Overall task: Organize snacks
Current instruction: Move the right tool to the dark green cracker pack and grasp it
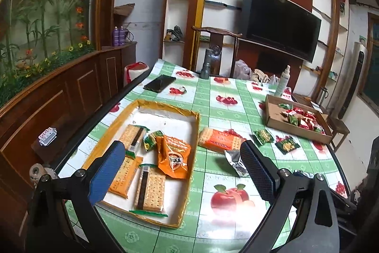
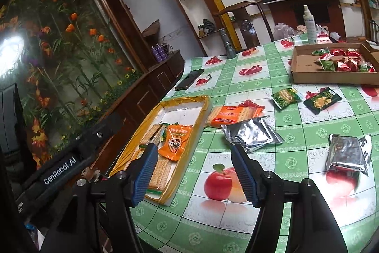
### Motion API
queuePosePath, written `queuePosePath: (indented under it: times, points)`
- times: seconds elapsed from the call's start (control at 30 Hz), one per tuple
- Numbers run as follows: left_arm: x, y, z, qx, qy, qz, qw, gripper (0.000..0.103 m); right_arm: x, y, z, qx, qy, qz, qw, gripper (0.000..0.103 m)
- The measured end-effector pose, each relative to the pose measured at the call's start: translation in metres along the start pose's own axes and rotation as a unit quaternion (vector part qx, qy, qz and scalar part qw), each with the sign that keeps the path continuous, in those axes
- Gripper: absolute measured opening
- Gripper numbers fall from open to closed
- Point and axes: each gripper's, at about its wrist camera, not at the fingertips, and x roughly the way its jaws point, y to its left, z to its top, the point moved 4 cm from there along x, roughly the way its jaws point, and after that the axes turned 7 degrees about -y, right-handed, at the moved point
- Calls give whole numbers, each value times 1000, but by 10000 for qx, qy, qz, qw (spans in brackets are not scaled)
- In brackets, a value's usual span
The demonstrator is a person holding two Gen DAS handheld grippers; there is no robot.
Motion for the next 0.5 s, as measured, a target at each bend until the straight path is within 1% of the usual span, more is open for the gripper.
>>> queuePosePath:
  times: [0.27,0.5]
  points:
    - [10,-1,-7,-40,186,-53,9998,98,5,-22,-2,236,113,-196,9995,69]
    - [21,-1,-15,-76,393,-199,9990,98,8,-41,-2,377,206,-271,9987,69]
